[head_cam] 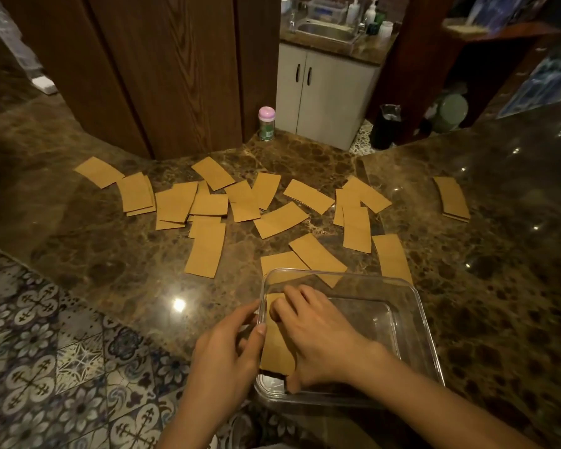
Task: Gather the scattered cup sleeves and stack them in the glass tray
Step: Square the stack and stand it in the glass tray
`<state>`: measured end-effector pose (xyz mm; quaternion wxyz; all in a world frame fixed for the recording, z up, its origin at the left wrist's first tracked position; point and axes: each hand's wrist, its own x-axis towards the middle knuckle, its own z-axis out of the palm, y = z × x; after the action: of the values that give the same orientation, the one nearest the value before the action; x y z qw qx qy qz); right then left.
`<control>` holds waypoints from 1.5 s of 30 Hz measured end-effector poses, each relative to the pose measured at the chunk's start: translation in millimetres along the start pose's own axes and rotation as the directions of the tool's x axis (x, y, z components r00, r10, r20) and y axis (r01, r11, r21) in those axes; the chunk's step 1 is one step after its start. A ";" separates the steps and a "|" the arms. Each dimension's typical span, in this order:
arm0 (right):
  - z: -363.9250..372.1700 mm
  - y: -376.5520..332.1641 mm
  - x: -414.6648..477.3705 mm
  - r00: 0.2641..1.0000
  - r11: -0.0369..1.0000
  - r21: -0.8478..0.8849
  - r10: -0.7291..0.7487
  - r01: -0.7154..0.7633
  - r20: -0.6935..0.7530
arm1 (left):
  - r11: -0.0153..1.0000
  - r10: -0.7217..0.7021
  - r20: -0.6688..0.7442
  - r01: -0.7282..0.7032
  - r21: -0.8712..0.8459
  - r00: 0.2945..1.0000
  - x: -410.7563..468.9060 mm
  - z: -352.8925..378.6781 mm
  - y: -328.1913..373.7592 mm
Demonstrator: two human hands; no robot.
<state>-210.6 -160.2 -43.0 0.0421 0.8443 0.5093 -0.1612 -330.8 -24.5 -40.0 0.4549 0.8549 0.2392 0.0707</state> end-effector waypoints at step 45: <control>-43.2 32.0 -16.7 0.995 0.957 0.282 -0.052 0.073 -0.081 | 0.904 -0.012 0.012 0.006 0.428 1.000 98.9 -28.0 6.4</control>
<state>-180.0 -179.5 0.1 -0.1035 0.8303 0.5084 -0.2034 -251.5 40.1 -28.2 0.2581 0.9332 0.2498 0.0083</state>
